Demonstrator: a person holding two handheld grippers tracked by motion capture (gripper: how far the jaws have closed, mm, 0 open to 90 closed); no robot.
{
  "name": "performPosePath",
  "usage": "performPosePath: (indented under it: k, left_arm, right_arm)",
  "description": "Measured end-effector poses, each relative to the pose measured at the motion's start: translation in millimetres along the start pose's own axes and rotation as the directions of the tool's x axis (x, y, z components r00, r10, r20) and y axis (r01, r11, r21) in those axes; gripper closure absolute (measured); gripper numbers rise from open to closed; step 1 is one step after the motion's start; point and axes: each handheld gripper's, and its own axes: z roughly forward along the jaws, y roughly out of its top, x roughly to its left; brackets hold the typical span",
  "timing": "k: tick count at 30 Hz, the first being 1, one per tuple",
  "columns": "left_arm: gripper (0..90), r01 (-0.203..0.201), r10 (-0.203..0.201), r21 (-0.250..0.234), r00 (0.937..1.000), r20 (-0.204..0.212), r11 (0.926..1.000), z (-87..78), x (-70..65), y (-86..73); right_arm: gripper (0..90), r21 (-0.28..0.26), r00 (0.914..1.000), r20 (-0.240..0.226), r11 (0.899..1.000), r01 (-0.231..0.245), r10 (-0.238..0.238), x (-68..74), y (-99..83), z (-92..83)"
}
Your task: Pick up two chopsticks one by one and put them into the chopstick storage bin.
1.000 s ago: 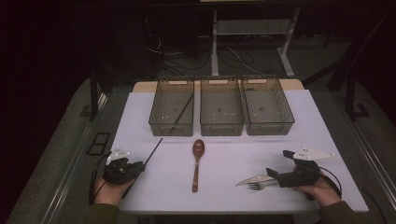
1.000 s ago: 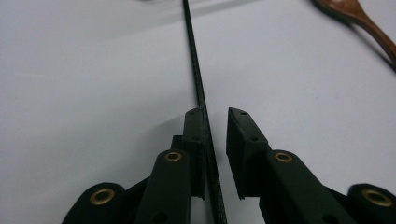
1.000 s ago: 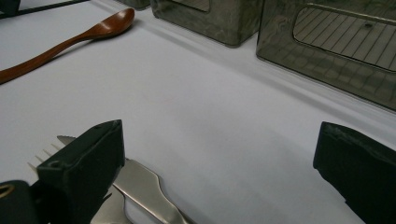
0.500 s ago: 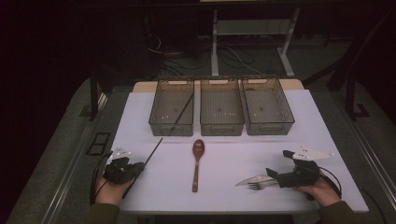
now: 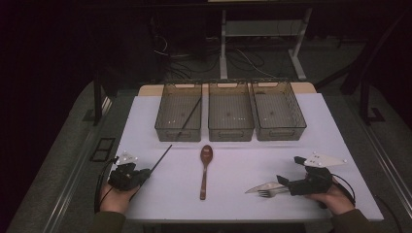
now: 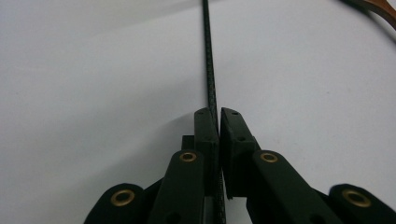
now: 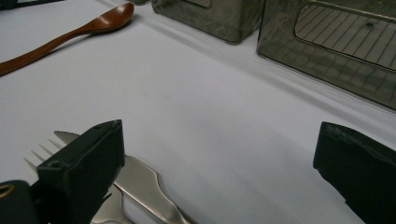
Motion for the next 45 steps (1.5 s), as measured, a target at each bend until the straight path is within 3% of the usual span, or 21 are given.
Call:
performPosePath:
  k: [9, 14, 28, 37, 45]
  left_arm:
    - [85.1, -0.025, 0.025, -0.007, 0.9996, 0.014, 0.9997, -1.0, -4.2, 2.4]
    - [85.2, -0.062, 0.062, -0.007, 0.9976, 0.031, 0.9980, -2.3, -9.3, 5.4]
    - [85.1, -0.130, 0.136, -0.069, 0.9865, 0.091, 0.9891, -7.9, -26.3, 17.8]
    - [85.1, -0.111, 0.128, -0.121, 0.9816, 0.142, 0.9865, -8.6, -31.1, 27.4]
    - [85.1, -0.116, 0.140, -0.152, 0.9769, 0.161, 0.9815, -6.1, -35.5, 41.3]
  right_arm:
    - [1.6, -0.002, 1.0000, 0.001, 1.000, 0.002, -0.002, -0.1, 0.1, -0.1]
    - [1.5, 0.001, 1.0000, 0.002, 1.000, 0.002, -0.002, -0.2, 0.0, -0.1]
    - [1.5, 0.008, 1.0000, 0.001, 1.000, 0.005, -0.005, -0.3, -0.1, 0.2]
    - [1.5, 0.009, 1.0000, 0.005, 1.000, 0.008, -0.008, 0.1, -0.2, 0.4]
    - [1.6, 0.005, 1.0000, 0.003, 1.000, 0.005, -0.005, -0.2, -0.4, -0.3]
